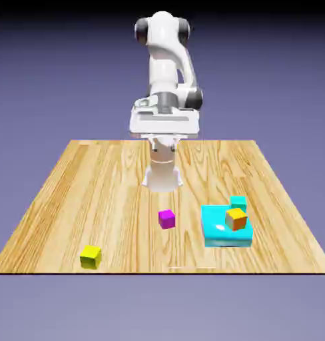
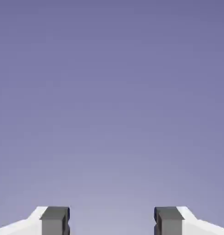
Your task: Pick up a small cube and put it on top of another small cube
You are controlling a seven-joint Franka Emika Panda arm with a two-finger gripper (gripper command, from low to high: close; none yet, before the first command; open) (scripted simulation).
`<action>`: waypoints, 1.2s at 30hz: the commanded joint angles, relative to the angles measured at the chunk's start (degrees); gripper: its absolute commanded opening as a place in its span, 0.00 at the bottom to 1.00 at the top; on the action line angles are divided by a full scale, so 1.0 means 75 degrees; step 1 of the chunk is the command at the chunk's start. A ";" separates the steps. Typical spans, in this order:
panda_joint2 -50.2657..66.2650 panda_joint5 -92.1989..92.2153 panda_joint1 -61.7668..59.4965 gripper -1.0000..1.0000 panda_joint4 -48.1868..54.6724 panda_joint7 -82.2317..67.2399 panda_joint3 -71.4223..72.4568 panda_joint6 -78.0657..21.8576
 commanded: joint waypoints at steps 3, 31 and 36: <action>0.0831 -0.0164 0.0153 0.50 0.0257 -0.0072 -0.0017 -0.0963; 0.5308 -0.0926 0.0925 0.00 0.1713 -0.0372 -0.0163 -0.6136; 0.5979 0.0736 0.0298 0.00 0.2981 0.0926 -0.0985 -0.6638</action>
